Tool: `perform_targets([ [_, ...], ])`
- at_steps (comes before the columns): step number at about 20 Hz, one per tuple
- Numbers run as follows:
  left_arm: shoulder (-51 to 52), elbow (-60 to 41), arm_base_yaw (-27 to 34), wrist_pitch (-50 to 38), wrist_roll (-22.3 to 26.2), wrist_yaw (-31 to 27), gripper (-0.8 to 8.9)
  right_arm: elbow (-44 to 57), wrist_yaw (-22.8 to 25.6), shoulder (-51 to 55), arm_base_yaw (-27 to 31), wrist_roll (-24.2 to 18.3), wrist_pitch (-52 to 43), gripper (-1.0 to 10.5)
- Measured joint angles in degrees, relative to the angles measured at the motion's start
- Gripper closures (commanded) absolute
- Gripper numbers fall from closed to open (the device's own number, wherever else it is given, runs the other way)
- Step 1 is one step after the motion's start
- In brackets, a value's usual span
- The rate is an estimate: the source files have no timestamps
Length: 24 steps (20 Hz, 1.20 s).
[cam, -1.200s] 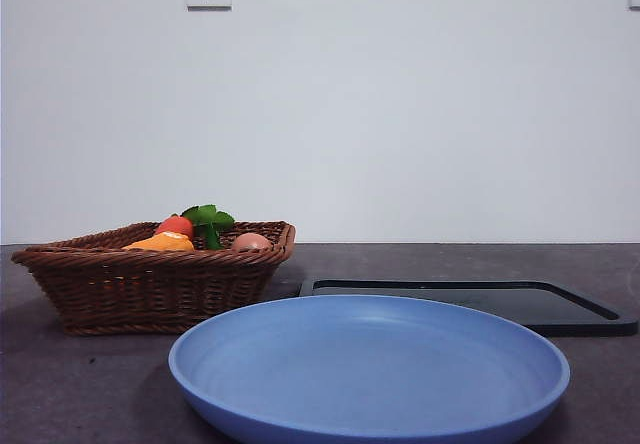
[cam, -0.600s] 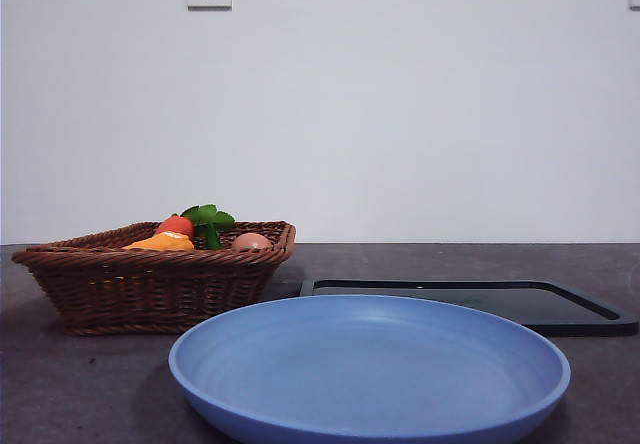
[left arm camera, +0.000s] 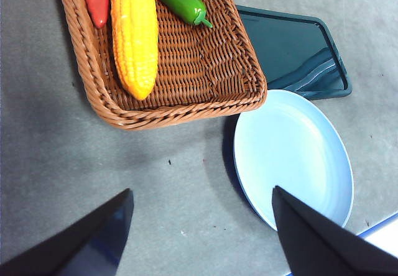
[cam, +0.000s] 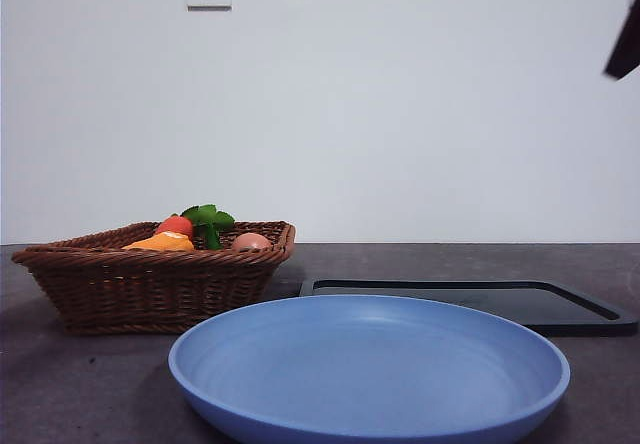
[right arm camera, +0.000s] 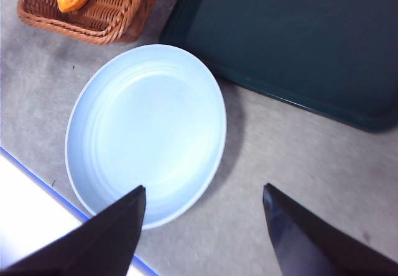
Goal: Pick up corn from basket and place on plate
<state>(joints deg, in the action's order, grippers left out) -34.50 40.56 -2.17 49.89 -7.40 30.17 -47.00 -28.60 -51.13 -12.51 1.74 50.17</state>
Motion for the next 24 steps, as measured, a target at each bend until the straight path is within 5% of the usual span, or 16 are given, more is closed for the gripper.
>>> perform_targets([
  [14,0.0,0.0,0.0,0.0,0.0,0.0,4.49,0.0,0.3,-30.0,-8.6,1.7,-16.1,6.4],
  [24,0.0,0.0,0.0,0.0,0.0,0.0,4.49,0.0,0.3,-38.0,-10.1,1.7,-20.2,8.9],
])
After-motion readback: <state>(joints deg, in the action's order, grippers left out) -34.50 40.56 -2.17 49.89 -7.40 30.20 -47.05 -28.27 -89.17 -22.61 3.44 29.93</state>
